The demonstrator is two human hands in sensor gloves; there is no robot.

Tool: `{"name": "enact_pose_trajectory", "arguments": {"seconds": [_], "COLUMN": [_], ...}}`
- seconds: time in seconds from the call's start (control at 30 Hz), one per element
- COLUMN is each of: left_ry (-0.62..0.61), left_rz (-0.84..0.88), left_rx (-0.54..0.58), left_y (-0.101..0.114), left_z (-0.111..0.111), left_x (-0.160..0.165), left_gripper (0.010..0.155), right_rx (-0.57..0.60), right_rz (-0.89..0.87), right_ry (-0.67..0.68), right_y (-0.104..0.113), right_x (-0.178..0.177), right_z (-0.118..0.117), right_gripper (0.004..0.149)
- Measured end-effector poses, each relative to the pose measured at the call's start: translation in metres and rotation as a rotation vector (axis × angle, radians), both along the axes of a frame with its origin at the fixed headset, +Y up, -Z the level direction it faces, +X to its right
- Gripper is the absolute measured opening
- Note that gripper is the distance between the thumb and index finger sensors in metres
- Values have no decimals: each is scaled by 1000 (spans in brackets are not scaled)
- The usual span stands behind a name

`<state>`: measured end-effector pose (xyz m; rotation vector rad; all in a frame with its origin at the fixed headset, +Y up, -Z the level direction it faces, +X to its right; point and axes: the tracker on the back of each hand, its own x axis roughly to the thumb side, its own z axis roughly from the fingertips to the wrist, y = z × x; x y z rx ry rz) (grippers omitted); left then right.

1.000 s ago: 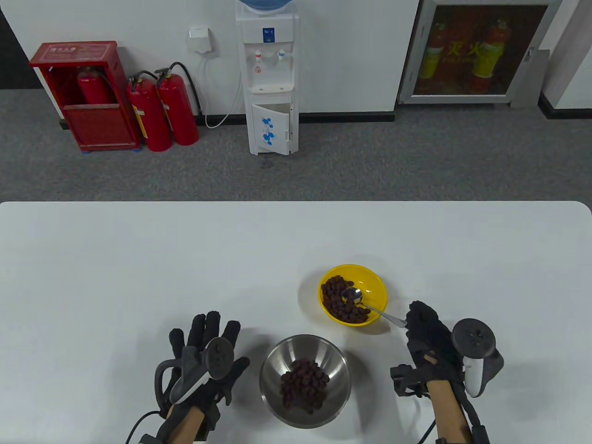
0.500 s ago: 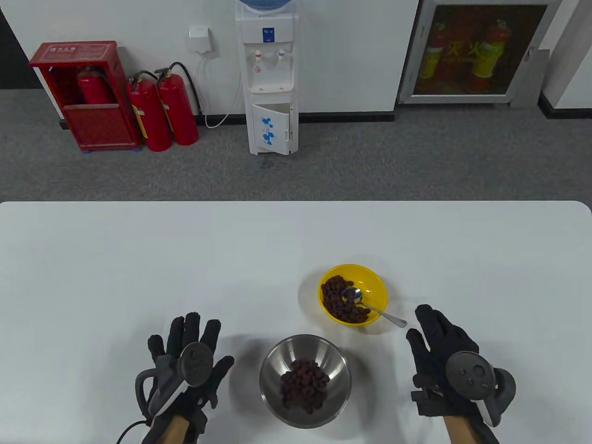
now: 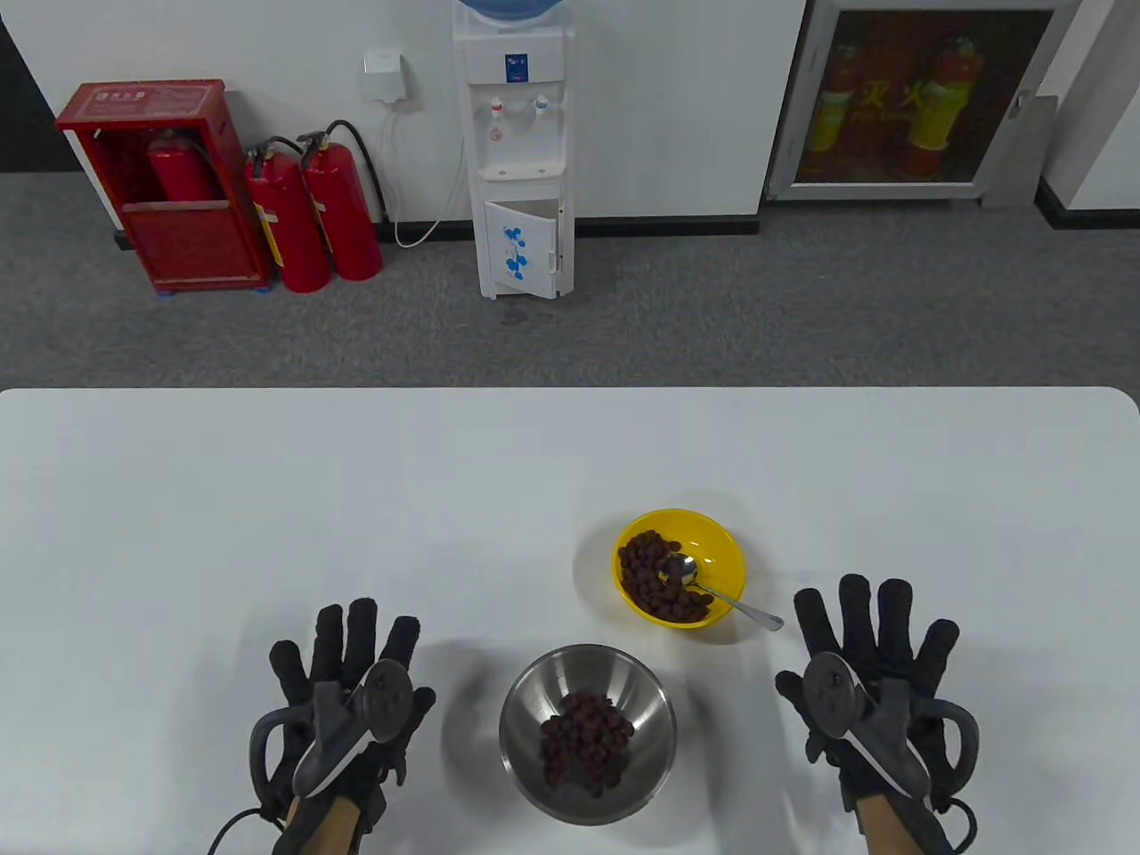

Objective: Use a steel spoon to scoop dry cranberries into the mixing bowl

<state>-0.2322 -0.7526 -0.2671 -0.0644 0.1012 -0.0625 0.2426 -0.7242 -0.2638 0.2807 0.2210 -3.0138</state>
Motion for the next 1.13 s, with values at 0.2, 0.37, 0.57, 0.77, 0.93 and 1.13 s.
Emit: {"name": "enact_pose_trajectory", "arguments": {"seconds": [0.2,0.37,0.57,0.77,0.93,1.13], "left_ry": [-6,-11,-22,-33,-36,-47], "left_rz": [-29,-19,-19,-19,-14,-3], "left_rx": [-5,-3,-5,-3,-7,-12], "left_y": [-2,-3,-5,-6,-6,-6], "left_z": [-1,-1,-1,-1,0,0], "left_x": [4,5,8,11,12,15], "left_gripper": [78,78,78,77,77,77], "right_rx": [-19,-11,-6,0,-14,-15], "right_rz": [-4,14,25,28,18,18], "right_ry": [27,42,69,81,93,102], "right_y": [0,1,1,1,-2,-3], "right_x": [-5,-10,-15,-18,-22,-24], "right_z": [0,2,3,3,3,3], "right_gripper": [93,93,93,92,91,91]}}
